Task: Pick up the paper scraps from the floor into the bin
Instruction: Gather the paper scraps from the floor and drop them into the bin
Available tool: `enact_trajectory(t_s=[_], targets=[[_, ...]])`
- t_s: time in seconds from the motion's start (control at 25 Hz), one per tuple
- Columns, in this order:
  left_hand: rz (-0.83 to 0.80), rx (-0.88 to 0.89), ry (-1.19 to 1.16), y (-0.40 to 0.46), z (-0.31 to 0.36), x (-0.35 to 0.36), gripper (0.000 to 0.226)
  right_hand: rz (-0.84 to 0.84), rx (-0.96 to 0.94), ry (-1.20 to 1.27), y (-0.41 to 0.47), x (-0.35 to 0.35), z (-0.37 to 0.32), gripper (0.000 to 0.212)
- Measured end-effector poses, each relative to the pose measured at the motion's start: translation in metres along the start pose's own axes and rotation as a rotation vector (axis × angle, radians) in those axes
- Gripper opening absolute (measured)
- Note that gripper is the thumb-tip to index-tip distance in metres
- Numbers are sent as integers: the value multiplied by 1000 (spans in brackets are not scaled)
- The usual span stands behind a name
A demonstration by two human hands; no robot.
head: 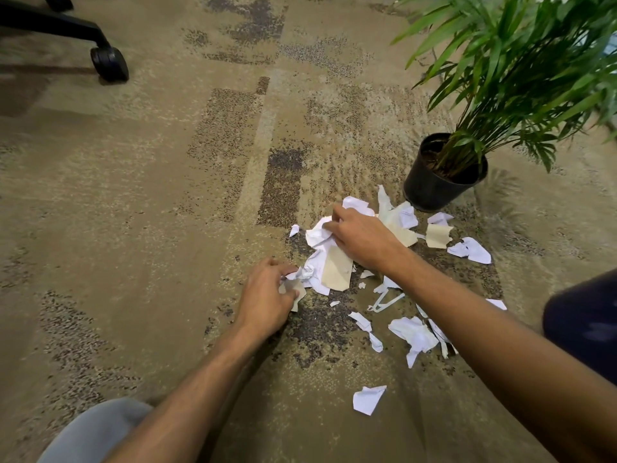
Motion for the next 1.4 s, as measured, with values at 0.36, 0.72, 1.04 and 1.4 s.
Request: enact_trajectory(t_s=[0.36,0.72,1.04,1.4], targets=[[9,5,-87,2,-2,-4,44,-236,12,217,-51,1,-20,85],[28,24,-106,-1,3,-6,29,-163,-22,176,-44,0,-52,52],[16,-14,-175,4,1,-18,23,-83,46,280,-47,11,-42,18],[91,-46,-372,-1,22,-29,31,141,358,656,-92,-23,7,31]])
Point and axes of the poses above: each hand's wrist, its own y-axis towards the middle knuckle, its own x-axis out of the palm, z = x × y, the point moved 4 cm from there along y, towards the middle knuckle, and after that the axes turned 9 degrees about -y, right-handed, at the moved point
